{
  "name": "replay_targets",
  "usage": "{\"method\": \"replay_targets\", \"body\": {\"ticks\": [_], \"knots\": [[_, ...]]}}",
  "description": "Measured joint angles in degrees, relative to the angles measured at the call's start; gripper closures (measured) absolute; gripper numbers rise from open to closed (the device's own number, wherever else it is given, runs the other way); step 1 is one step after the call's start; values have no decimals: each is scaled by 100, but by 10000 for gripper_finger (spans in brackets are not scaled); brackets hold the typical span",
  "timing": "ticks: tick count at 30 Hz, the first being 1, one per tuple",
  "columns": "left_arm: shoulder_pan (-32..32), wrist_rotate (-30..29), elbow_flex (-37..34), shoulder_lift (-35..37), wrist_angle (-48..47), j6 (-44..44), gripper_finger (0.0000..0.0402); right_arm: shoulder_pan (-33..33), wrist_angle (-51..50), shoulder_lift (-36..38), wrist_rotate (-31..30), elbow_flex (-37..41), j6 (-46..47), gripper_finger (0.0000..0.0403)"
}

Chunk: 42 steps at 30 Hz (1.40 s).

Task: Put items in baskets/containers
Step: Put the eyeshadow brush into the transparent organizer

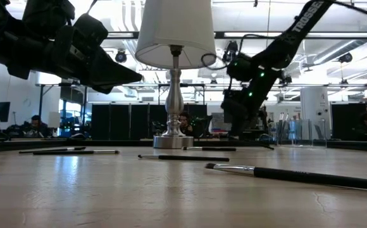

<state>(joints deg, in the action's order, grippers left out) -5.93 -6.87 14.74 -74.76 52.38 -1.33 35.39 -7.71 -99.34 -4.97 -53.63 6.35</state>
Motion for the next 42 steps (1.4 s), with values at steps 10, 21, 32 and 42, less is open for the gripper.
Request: {"method": "replay_targets", "body": {"ticks": [10, 21, 32, 42], "knots": [[0, 33, 0, 0, -5, -4, 402, -51, 1278, 1606, -125, 1412, 193, 395], [0, 33, 2, 0, 13, -2, 402, -92, 1758, 4001, -1233, 2697, 261, 395], [1, 33, 0, 0, 20, -2, 402, -80, 3048, 5375, -3132, 3558, -255, 395], [0, 39, 0, 0, 24, -2, 402, 601, 4192, 4735, -3425, 3992, 134, 395]]}}
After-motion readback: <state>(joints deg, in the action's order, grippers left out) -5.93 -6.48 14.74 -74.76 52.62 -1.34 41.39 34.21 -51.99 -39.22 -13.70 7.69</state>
